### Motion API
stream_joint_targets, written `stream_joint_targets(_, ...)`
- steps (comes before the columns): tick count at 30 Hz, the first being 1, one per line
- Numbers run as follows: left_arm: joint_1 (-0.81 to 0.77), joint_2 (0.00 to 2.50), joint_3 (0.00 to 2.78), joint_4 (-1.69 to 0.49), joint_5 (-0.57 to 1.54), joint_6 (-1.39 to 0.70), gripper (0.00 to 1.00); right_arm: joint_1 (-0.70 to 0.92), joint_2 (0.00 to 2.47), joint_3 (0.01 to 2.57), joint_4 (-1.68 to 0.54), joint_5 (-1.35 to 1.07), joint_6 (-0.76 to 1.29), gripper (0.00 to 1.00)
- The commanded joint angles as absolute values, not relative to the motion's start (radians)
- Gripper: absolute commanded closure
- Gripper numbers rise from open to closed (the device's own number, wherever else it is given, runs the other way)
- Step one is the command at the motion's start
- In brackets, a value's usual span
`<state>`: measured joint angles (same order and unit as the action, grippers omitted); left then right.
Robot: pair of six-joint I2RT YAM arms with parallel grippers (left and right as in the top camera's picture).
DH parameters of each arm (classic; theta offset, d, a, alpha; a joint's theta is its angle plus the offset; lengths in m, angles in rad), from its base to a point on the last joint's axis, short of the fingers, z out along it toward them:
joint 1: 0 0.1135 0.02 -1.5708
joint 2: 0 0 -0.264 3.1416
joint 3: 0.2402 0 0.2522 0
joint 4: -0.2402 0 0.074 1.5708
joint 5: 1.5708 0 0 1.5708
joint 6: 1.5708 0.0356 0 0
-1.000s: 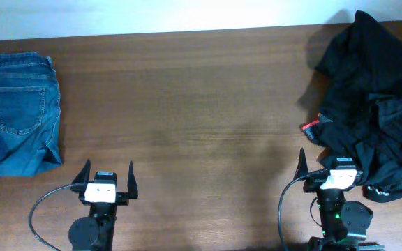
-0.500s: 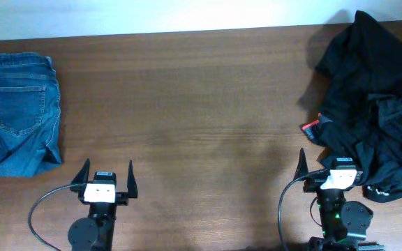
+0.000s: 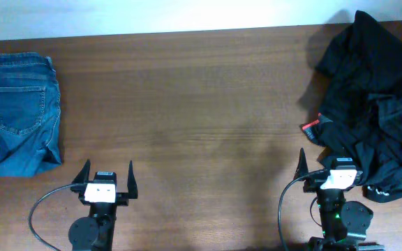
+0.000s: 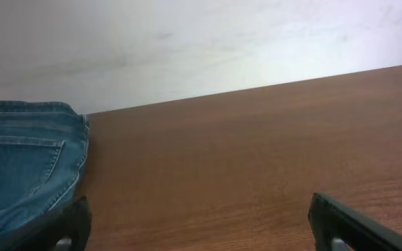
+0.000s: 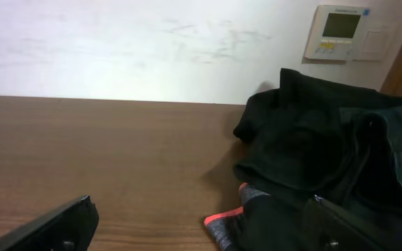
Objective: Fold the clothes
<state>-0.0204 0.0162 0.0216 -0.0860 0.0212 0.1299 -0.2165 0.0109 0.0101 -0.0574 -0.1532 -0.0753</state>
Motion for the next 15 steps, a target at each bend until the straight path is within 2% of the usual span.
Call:
stream_joint_targets(1,-0.017,0.006,0.013,-0.087,0.020,0.120,0.01,-0.223,0.004,0.006,-0.062,-0.170,-0.071,0.01)
stream_joint_targets(8,-0.017,0.006,0.015,-0.074,0.128,0.081,0.01,-0.223,0.004,0.015,-0.049,-0.196,-0.058,0.01)
stream_joint_targets(10,-0.017,0.021,0.028,-0.075,0.128,0.004,0.01,-0.223,0.010,0.048,-0.063,-0.199,0.008,0.01)
stream_joint_targets(15,-0.017,0.161,0.150,-0.075,0.128,0.004,0.01,-0.223,0.095,0.220,-0.154,-0.218,0.039,0.01)
